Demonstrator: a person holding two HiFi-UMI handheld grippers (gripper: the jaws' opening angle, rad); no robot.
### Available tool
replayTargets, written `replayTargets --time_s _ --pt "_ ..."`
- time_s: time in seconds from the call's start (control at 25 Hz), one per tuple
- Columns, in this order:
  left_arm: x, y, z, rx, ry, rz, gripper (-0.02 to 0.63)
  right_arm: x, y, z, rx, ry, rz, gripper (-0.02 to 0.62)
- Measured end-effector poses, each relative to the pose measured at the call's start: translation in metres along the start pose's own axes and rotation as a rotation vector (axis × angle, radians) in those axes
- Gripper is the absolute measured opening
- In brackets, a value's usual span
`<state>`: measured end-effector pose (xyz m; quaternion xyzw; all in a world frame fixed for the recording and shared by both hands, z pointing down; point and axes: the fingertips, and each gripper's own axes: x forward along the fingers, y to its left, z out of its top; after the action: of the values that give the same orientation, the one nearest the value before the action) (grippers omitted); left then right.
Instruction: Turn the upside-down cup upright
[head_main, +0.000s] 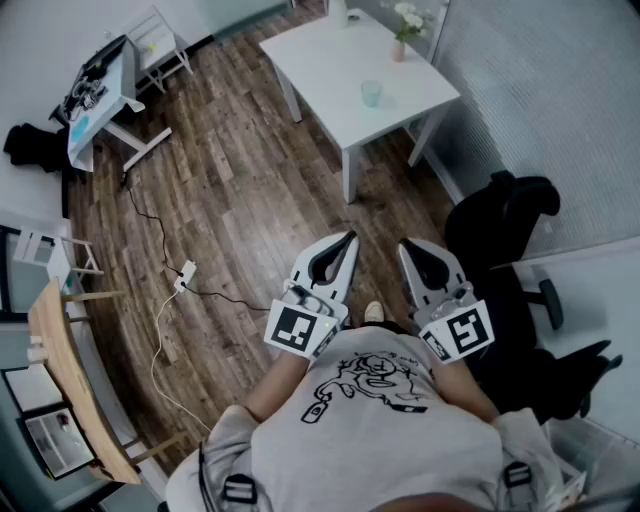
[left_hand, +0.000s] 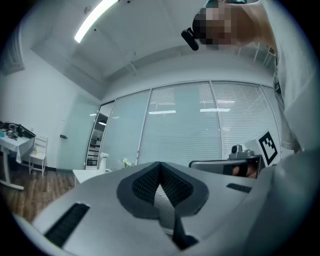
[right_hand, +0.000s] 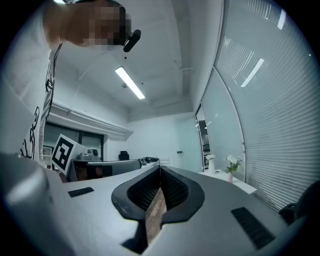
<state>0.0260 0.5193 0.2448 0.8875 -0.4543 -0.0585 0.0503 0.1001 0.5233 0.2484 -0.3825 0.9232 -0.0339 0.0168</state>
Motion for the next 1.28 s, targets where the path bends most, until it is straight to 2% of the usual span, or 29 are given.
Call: replayTargets --time_s 0.4,0.88,1.28 --pt "0.023 -0.016 0.004 0.04 0.002 -0.023 -0.003 -0.009 -0.021 0.008 0.029 -0.037 0.013 0.034" --pt "0.055 -0.039 -0.007 0.012 -0.001 0.027 -0.003 -0.028 -0.059 0.007 0.027 -0.033 0.05 0.035" --pt "0.072 -0.049 -0.01 0.047 -0.006 0.059 -0.003 -0.032 -0.077 0.0 0.04 -0.02 0.088 0.035"
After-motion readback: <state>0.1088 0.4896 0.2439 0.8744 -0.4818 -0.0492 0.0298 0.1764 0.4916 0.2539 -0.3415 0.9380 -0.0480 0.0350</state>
